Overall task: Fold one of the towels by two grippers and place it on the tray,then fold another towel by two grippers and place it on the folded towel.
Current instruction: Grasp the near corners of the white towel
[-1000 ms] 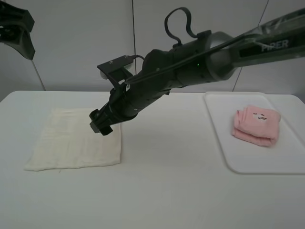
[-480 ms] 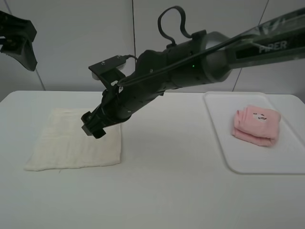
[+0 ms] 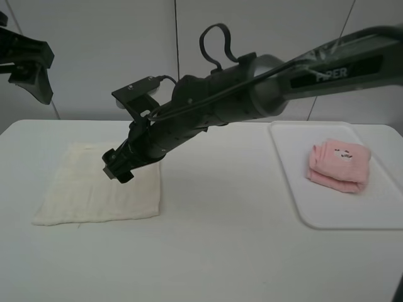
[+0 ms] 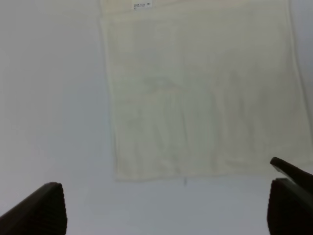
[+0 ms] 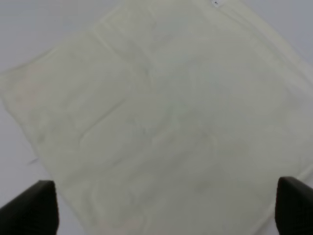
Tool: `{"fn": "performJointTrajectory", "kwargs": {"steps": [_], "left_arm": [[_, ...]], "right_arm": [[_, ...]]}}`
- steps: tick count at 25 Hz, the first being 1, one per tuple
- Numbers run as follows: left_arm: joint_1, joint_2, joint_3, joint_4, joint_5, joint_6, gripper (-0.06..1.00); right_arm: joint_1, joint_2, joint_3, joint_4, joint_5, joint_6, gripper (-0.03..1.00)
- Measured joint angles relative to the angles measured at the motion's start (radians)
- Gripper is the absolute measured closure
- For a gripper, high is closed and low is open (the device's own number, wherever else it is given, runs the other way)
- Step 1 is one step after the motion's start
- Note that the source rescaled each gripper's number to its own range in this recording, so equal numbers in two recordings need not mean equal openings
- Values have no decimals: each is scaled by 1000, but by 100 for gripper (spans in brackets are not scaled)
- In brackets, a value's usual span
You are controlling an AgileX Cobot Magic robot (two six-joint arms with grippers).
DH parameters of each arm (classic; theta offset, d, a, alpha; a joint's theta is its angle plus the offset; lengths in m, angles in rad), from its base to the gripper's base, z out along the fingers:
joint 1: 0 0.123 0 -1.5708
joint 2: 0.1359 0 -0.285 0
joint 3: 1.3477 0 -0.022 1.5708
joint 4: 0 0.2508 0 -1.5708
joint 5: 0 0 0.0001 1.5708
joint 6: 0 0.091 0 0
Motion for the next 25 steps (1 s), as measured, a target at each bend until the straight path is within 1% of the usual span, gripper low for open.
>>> {"fn": "performJointTrajectory", "kwargs": {"steps": [5, 13, 18, 25], "left_arm": [[0, 0, 0, 3, -30, 0, -6], [0, 0, 0, 13, -32, 0, -6], [0, 0, 0, 21, -13, 0, -6], [0, 0, 0, 25, 16, -1, -6]], "right_arm": [[0, 116, -119, 12, 33, -7, 4], [0, 287, -337, 31, 168, -8, 4], [0, 343, -393, 20, 211, -9, 4], [-5, 369, -400, -60, 254, -11, 4]]}}
